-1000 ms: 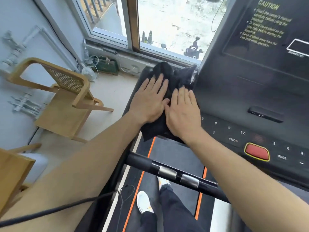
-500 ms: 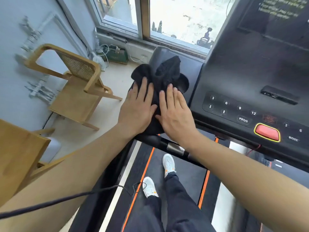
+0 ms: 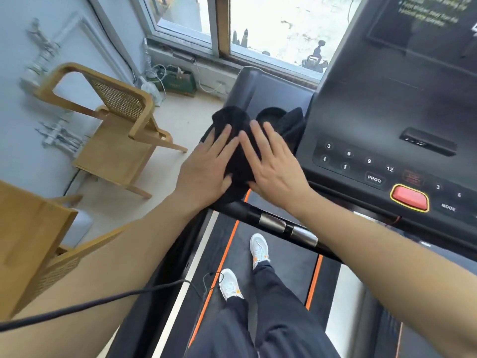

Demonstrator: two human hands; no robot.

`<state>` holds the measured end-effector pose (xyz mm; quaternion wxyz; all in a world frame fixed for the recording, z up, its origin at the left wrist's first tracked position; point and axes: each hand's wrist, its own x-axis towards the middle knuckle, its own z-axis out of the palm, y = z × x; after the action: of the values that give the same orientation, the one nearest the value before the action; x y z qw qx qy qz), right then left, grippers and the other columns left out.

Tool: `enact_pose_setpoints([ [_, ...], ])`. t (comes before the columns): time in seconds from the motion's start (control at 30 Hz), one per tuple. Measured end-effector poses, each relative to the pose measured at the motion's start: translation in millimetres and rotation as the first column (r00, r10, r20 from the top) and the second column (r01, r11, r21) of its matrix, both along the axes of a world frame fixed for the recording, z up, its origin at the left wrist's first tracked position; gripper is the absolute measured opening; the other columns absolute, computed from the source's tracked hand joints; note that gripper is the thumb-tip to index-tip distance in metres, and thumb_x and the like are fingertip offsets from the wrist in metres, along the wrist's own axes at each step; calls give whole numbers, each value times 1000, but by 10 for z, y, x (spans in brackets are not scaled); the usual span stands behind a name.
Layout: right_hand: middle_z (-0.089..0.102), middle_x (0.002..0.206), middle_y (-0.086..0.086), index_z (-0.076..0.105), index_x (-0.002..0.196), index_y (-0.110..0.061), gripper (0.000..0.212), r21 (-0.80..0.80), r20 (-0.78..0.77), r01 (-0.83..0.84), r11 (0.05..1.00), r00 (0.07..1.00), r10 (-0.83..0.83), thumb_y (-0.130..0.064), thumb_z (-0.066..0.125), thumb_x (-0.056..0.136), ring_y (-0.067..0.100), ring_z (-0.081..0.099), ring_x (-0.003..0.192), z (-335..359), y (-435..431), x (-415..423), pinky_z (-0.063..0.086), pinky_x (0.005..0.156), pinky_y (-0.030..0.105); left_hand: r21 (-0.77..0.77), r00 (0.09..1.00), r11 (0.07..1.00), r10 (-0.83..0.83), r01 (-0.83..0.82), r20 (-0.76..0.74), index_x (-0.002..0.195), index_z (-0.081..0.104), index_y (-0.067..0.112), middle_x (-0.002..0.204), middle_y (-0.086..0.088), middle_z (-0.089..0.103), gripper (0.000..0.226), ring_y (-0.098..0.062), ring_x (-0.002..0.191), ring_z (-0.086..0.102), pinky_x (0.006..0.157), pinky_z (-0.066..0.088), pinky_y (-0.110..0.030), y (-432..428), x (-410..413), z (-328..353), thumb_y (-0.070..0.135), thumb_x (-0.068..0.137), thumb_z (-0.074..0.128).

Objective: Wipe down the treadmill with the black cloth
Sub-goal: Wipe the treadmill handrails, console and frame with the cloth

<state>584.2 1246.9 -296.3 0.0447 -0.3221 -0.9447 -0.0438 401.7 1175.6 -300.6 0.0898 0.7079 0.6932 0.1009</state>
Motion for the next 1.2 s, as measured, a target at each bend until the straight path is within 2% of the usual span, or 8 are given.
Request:
enact_pose_setpoints([
  [0.13,17,161,29,18,156,0,63,32,54,-78,996,996,76,-27,38,102,47,22,147,-100,116,-486,26,118,55,-112,931,970,238,-215,277,158,17,29,168,5,14,86,-12,150,24,110,40,-39,-191,-126,-21,40,88,66],
  [0.27,19,160,29,20,155,3,53,58,62,-149,987,987,145,-14,13,105,45,23,147,-148,168,-465,29,117,53,-162,983,970,184,-178,22,159,7,8,166,-20,7,94,-35,150,21,113,36,-45,-155,-6,-76,41,92,64],
  [0.37,23,159,29,25,153,4,52,49,20,-26,998,999,25,-10,8,105,42,29,146,-166,105,-261,32,116,51,-127,972,979,131,-157,-195,158,8,7,164,-27,6,104,-50,147,17,118,29,-53,30,153,-72,45,85,70],
  [0.47,28,157,31,27,151,8,50,135,27,44,990,998,-48,-8,14,106,41,34,145,-225,23,135,32,117,49,-70,951,997,-1,-22,-309,159,9,15,167,-18,4,92,-50,150,7,121,16,-55,261,307,-103,39,90,65],
  [0.63,31,153,35,27,149,13,49,242,131,-2,970,991,-31,-6,17,104,44,34,143,-162,3,392,29,119,50,-50,902,980,-197,193,-384,159,14,13,167,-11,16,94,-36,152,16,122,16,-47,460,335,-112,44,88,68],
  [0.8,30,152,38,30,148,12,52,132,20,4,991,1000,-7,-8,13,103,49,34,142,-255,145,-94,31,116,54,-16,931,999,28,-36,-365,159,-2,7,168,-13,-1,69,-31,155,4,123,10,-46,415,178,-68,27,102,34],
  [0.97,25,155,35,28,151,8,55,44,-7,-20,999,1000,20,-12,12,101,48,30,144,-214,136,-243,27,117,55,-95,917,981,120,-168,-380,158,-5,4,167,-16,-6,75,-34,154,3,124,14,-49,287,180,11,27,102,39],
  [1.2,14,163,25,18,157,-5,53,172,79,13,985,996,-27,-13,15,104,41,23,149,-114,-44,958,24,119,53,-15,919,983,-175,182,-353,158,9,4,166,-18,12,86,-40,152,15,120,21,-51,219,803,-129,46,96,52],
])
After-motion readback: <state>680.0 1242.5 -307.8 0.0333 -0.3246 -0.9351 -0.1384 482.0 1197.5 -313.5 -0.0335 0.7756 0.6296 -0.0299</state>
